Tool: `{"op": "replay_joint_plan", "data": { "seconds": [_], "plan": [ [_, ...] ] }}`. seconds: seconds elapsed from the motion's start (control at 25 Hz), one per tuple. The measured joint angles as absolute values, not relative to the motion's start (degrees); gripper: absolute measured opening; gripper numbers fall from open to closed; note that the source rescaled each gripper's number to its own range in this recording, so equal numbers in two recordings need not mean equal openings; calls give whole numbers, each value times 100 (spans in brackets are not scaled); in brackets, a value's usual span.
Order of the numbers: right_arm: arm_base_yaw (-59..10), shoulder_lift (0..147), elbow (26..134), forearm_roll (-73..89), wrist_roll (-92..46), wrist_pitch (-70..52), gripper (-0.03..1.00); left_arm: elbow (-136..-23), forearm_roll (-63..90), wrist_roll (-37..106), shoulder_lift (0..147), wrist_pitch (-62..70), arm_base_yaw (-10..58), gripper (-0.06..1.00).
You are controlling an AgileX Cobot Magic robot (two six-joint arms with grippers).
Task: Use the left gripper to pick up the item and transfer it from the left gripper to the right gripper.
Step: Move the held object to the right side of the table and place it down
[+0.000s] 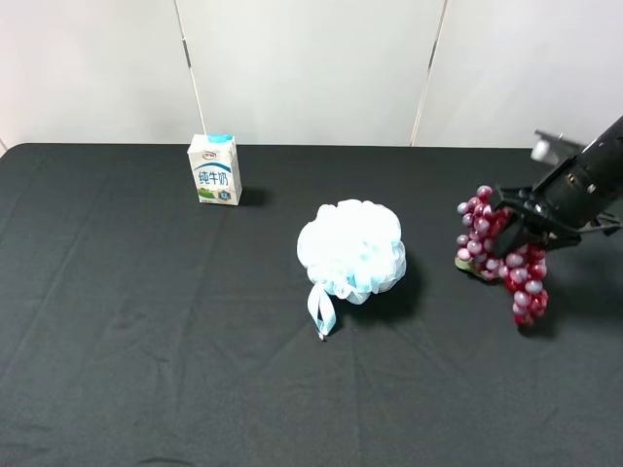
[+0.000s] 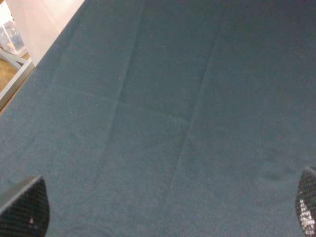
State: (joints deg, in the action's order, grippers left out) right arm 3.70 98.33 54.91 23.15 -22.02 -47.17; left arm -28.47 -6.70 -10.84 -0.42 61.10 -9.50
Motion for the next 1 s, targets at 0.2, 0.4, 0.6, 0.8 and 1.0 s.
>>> {"op": "replay_joint_plan", "data": {
  "seconds": [0.2,0.4,0.6,0.8,1.0],
  "plan": [
    [370,9970,5502,2231,-2202,-4865,0,-2847,-670,-1084,-42,6110,-950,100],
    [370,9970,5502,2221,-2202,-4971,0,-2847,-670,-1084,-42,6110,-950,100],
    [370,9970,5502,2214,-2202,-4985,1,-2847,-670,-1084,-42,6110,-950,100],
    [370,9995,5502,2207,-2175,-4979,76,-2847,-670,-1084,-42,6110,-950,100],
    [370,10008,5502,2207,-2160,-4974,98,-2847,-670,-1084,-42,6110,-950,100]
  ]
}}
